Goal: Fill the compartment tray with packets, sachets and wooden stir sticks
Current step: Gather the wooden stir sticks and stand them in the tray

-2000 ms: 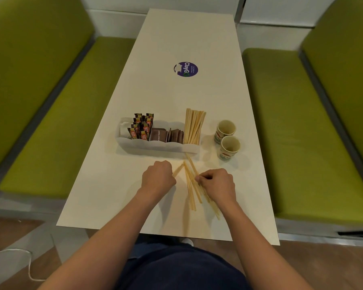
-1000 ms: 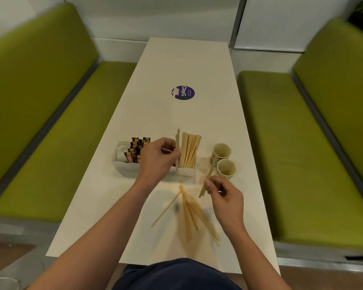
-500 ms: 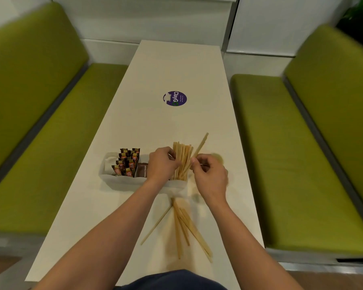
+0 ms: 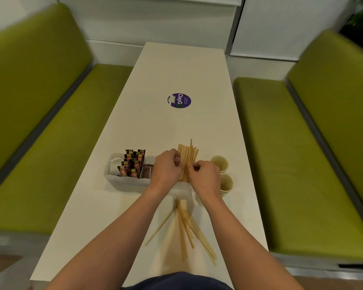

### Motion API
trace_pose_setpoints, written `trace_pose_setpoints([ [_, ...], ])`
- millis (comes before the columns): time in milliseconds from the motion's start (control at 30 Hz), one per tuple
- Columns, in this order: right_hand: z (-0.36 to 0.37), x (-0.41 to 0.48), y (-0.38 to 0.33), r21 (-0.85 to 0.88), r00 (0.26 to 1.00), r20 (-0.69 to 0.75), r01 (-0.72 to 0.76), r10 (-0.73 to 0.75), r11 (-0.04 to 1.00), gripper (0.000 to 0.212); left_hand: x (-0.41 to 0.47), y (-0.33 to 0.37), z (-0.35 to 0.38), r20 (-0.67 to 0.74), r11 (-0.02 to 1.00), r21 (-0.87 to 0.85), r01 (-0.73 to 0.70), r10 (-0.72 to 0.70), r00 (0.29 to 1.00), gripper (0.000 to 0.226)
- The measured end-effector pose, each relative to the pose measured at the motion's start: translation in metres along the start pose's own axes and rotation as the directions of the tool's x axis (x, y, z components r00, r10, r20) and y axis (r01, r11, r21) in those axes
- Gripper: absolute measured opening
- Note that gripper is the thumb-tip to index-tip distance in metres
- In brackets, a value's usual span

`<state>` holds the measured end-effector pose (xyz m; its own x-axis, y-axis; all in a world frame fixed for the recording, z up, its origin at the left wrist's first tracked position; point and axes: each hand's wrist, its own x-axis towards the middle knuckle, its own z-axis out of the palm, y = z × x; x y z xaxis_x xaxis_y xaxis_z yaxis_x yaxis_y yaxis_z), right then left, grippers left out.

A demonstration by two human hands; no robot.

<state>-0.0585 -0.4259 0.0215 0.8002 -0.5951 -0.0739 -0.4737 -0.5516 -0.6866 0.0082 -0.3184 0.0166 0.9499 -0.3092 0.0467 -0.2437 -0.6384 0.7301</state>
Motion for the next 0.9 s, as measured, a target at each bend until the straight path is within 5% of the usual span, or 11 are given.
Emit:
trace_pose_setpoints([
  [233,-0.001,-0.008,-0.003,-0.190,0.999,0.020,0.043,-0.039,0.981,0.030,-0.029,0.004,-0.013,-0.100,0.998,-0.052,-0.045,0.040,0.994,0.025],
  [433,-0.005,-0.017,-0.002,-0.182,0.995,0.008,0.095,-0.096,0.979,0.038,-0.069,-0.011,-0.028,-0.166,0.992,-0.124,-0.030,0.009,0.986,0.015],
  [533,-0.011,-0.030,0.005,-0.109,0.988,-0.018,0.152,-0.155,0.982,0.047,-0.091,-0.025,-0.032,-0.138,0.993,-0.122,0.008,-0.025,0.990,0.020],
  [633,-0.018,-0.048,0.021,-0.028,0.987,0.007,0.162,-0.162,0.986,0.026,-0.108,-0.041,-0.030,-0.105,0.991,-0.097,0.088,-0.098,0.990,0.020],
  [900,-0.002,-0.036,0.014,-0.117,0.988,0.031,0.157,-0.154,0.981,0.024,-0.129,-0.057,-0.010,0.177,0.975,0.168,0.143,-0.173,0.969,0.033],
])
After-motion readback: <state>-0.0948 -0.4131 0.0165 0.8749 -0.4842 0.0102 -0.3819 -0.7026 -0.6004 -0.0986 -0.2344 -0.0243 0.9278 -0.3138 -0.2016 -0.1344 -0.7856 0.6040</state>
